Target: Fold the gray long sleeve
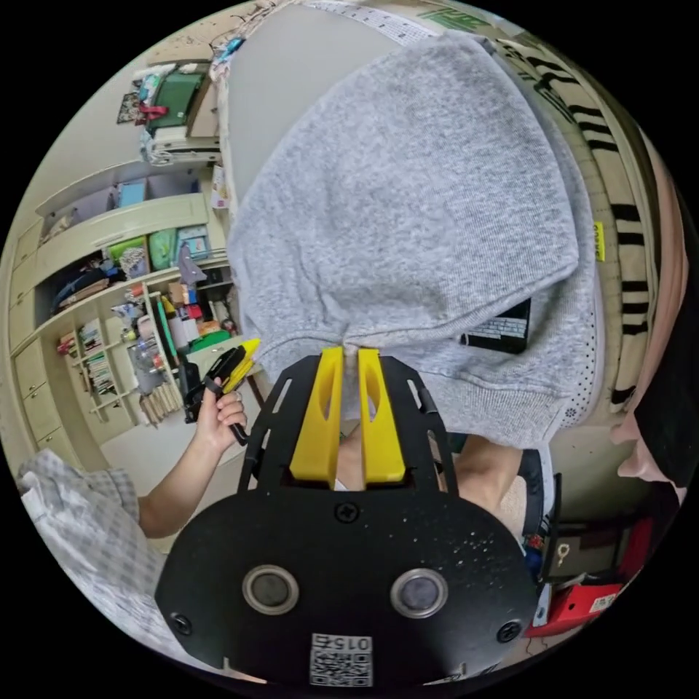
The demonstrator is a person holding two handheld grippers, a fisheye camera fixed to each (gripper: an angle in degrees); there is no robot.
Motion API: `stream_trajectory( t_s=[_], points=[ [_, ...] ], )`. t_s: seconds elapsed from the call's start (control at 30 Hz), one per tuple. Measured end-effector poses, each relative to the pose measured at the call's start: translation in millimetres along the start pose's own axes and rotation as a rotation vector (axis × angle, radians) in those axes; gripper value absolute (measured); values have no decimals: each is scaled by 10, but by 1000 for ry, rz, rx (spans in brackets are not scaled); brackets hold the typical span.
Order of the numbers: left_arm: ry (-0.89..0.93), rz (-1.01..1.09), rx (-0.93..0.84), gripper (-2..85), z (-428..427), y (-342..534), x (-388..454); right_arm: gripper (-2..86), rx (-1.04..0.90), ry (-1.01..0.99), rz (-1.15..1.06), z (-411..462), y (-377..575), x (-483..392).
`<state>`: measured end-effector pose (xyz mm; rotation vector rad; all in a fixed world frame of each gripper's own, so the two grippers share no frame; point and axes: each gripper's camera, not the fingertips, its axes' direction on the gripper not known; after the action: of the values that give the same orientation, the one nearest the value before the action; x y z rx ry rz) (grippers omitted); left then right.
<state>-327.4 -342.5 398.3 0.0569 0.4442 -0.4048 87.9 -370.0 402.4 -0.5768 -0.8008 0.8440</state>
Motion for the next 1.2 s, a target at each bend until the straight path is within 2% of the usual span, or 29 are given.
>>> stream_trajectory(
  t_s=[0.13, 0.2, 0.27, 0.4, 0.53, 0.63, 0.67, 0.8, 0.9, 1.03, 1.13, 1.2],
  points=[
    [127, 49, 25, 14, -87, -224, 186, 36, 66, -33, -36, -367, -297, -206],
    [221, 168, 74, 15, -164, -583, 502, 35, 154, -63, -129, -669, -786, -529],
    [237, 303, 115, 18, -223, -1012, 843, 36, 237, -56, -252, -916, -1302, -923],
    [189, 513, 374, 45, -411, -1794, 1598, 54, 425, 65, -495, -1414, -2251, -1941],
    [166, 610, 402, 73, -534, -1734, 1669, 83, 395, 165, -587, -1497, -2143, -1916],
    [30, 518, 317, 82, -513, -1445, 1196, 82, 331, 308, -478, -1391, -1729, -1253],
    [-50, 446, 281, 87, -499, -1305, 930, 82, 295, 333, -377, -1335, -1549, -879],
    [-267, 157, 134, 103, -459, -698, 46, 87, 153, 402, -40, -1082, -871, 263],
    [-351, 36, 49, 117, -403, -344, -282, 99, 65, 416, 98, -894, -573, 680],
    [-338, -34, -8, 137, -297, -200, -429, 110, -33, 436, 176, -668, -554, 889],
    [-337, -7, -65, 132, -159, -216, -382, 95, -61, 300, 193, -587, -629, 935],
    [-400, 34, -96, 114, -98, -236, -269, 88, -81, 342, 162, -565, -669, 859]
  ],
)
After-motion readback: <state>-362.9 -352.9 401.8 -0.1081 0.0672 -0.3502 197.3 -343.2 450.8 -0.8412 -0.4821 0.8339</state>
